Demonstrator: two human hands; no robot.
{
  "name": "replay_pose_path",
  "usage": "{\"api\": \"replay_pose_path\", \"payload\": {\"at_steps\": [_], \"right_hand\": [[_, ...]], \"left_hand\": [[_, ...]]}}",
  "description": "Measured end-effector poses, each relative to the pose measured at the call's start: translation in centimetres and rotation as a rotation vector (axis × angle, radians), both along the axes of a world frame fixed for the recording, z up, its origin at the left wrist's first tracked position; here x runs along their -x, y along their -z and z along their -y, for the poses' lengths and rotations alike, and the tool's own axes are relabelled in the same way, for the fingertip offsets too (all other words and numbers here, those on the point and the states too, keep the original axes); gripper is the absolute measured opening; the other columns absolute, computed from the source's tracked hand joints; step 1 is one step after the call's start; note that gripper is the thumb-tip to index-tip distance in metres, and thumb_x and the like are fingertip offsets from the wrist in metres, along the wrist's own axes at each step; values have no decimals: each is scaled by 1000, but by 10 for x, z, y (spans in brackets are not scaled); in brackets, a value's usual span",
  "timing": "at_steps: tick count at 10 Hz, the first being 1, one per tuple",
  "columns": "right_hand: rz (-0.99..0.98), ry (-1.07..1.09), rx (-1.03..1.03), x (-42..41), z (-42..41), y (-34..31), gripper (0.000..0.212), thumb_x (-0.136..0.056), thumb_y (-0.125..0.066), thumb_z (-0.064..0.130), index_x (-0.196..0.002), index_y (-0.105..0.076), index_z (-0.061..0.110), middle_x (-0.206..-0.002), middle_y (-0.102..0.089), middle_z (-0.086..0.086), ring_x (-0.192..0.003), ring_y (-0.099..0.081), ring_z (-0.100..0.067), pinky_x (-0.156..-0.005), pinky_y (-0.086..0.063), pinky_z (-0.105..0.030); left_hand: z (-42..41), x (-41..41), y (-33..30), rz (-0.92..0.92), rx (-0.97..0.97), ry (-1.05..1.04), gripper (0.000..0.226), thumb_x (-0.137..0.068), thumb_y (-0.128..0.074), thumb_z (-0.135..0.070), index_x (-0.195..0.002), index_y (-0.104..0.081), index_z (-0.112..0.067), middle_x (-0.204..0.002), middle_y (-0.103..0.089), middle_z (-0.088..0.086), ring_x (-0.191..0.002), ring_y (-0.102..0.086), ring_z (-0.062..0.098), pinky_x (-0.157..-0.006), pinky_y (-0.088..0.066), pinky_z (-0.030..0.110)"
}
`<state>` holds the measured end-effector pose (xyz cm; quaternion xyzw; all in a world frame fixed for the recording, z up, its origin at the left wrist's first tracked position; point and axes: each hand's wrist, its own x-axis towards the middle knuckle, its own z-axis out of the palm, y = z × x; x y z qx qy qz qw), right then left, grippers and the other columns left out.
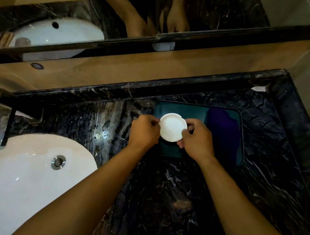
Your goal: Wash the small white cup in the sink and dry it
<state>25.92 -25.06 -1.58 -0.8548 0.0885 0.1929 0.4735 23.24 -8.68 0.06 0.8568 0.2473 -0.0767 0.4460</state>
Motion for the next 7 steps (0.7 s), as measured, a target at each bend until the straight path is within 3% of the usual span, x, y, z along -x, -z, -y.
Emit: {"api": "replay_pose_path", "payload": {"at_steps": [1, 2, 3, 5, 6, 7], "right_hand": [[0, 40, -19, 0, -1, 0, 22, -97, -57, 6, -117, -61, 14, -105, -67, -7, -54, -72, -18, -53, -59, -27], [21, 74, -38, 3, -3, 4, 22, -98, -57, 8, -118, -64, 14, -110, -67, -8, -55, -72, -18, -51, -58, -24], [41, 123, -101, 7, -4, 7, 28, -99, -57, 7, -124, -67, 15, -112, -68, -11, -57, -71, -18, -50, -55, -19], [9, 81, -99, 13, -2, 8, 41, -101, -49, 14, -140, -61, 18, -122, -66, -12, -68, -74, -17, -59, -61, -26], [10, 91, -42, 19, -4, 2, 47, -99, -52, 21, -147, -53, 15, -131, -61, -8, -87, -74, -20, -80, -63, -36], [138, 97, 174, 38, -9, -9, 49, -98, -57, 23, -146, -51, 13, -141, -49, -8, -117, -59, -26, -105, -48, -40]], "left_hand": [[-3, 1, 4, 11, 2, -13, 18, -94, -60, -5, -102, -77, -3, -84, -77, 20, -66, -74, 34, -61, -63, 49], [-6, 1, 9, 16, 11, -32, 18, -94, -65, -11, -107, -77, -6, -95, -79, 16, -73, -75, 31, -66, -64, 48], [-7, 4, 10, 24, 42, -53, 18, -95, -67, -15, -109, -77, -10, -100, -79, 13, -74, -75, 29, -68, -64, 46], [-5, 17, 10, 66, 50, -30, 30, -97, -65, -20, -124, -70, -8, -113, -76, 15, -94, -73, 34, -84, -61, 50], [-4, 25, 4, 89, 38, 4, 35, -98, -63, -21, -131, -65, -8, -117, -74, 16, -102, -71, 31, -91, -59, 46], [-6, 41, -2, 155, -76, 83, 38, -100, -57, -21, -136, -61, -10, -122, -70, 14, -109, -65, 29, -94, -53, 37]]}}
